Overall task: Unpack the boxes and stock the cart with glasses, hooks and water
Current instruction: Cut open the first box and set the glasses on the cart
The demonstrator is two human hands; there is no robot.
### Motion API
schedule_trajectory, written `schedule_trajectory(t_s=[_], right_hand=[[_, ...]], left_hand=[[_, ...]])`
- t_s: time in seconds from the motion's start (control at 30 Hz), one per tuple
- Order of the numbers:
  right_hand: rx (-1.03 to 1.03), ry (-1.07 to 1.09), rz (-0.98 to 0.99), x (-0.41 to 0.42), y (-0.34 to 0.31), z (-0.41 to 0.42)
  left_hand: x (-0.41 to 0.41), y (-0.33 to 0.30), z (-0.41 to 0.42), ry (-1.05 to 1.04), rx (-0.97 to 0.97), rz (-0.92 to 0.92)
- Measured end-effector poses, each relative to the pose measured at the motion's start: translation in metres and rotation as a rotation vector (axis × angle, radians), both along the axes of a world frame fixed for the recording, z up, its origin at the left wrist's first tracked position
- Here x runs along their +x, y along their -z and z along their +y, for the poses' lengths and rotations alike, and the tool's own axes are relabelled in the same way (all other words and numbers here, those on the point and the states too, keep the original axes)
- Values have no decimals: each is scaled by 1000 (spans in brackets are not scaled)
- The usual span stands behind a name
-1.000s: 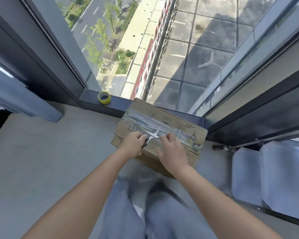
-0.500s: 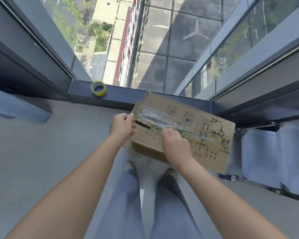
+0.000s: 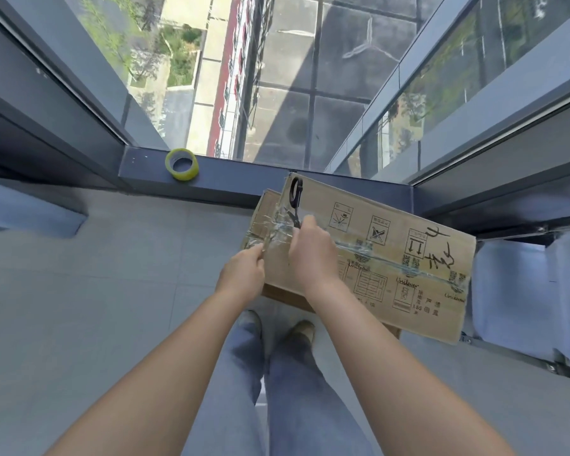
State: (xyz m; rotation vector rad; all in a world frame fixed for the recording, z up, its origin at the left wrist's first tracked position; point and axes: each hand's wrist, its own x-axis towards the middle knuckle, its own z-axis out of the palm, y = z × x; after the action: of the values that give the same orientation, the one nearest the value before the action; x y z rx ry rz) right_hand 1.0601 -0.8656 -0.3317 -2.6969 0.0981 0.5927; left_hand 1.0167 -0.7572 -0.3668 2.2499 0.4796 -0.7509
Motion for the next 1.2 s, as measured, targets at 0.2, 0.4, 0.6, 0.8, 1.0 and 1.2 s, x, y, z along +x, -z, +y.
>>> schedule_trajectory(t_s=[0.2, 0.4, 0.6, 0.8, 1.0, 1.2], right_hand=[[74, 119, 40, 4, -6, 20], [-57, 148, 51, 2, 7, 48], [-153, 151, 135, -5, 5, 63], [-229, 119, 192, -4, -1, 73], [-250, 123, 244, -3, -1, 78], [-254, 109, 242, -11, 1, 72]], left_hand=[[5, 16, 15, 12, -61, 35], [19, 24, 38, 299, -118, 69], [27, 21, 55, 476, -174, 154], [34, -1, 44, 334, -264, 112], [33, -1, 46, 185, -285, 236], [33, -4, 42, 188, -338, 234]])
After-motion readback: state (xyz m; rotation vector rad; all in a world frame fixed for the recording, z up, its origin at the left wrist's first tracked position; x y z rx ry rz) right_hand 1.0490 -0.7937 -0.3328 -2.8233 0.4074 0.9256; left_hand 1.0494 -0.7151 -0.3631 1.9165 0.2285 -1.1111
